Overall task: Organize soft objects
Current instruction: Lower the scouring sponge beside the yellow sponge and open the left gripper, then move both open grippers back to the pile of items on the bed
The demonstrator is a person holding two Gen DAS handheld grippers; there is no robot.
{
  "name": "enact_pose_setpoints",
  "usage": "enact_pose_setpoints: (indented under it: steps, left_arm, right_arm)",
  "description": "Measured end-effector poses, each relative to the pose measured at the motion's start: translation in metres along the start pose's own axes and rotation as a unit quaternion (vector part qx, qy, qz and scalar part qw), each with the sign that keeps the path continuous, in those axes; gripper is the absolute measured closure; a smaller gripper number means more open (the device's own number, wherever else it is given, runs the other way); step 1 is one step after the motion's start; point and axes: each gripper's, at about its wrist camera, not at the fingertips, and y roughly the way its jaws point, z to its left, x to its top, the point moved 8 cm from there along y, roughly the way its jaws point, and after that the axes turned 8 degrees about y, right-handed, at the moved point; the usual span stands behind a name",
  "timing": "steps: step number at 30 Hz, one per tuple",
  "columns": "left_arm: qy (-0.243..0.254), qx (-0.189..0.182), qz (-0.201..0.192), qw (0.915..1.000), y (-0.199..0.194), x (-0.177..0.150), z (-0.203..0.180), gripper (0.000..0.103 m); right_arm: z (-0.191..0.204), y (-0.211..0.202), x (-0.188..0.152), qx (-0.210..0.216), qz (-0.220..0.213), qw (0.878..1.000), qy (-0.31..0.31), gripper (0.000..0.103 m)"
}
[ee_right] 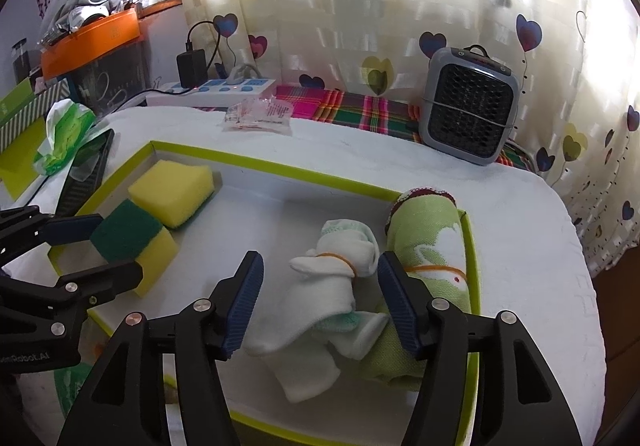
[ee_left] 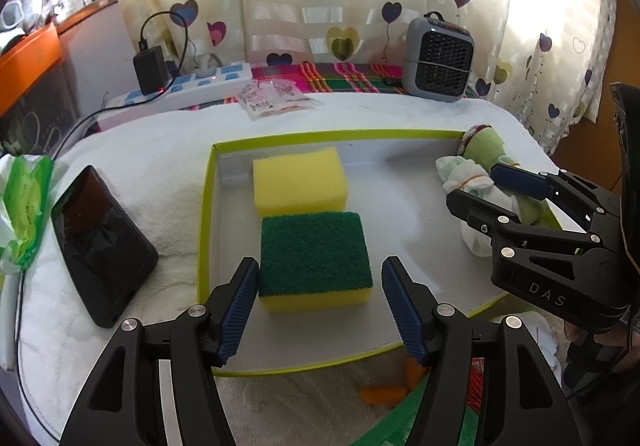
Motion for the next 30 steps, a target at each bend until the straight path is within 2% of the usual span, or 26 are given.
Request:
enact_pose_setpoints:
  steps: [18,30]
  left_arm:
    - [-0.011,0.002,-0.019,0.9998,-0.03,-0.009,-0.001,0.04]
    - [-0.013,-0.004,-0.029,0.9995,-0.056,-0.025,0.0,0.04]
  right_arm:
    - [-0.003,-0.026,-0.004,0.01,-0.014,0.999,0.028,0.04]
    - [-0.009,-0.063,-0.022,0.015,-0.025,0.998,0.05,0.04]
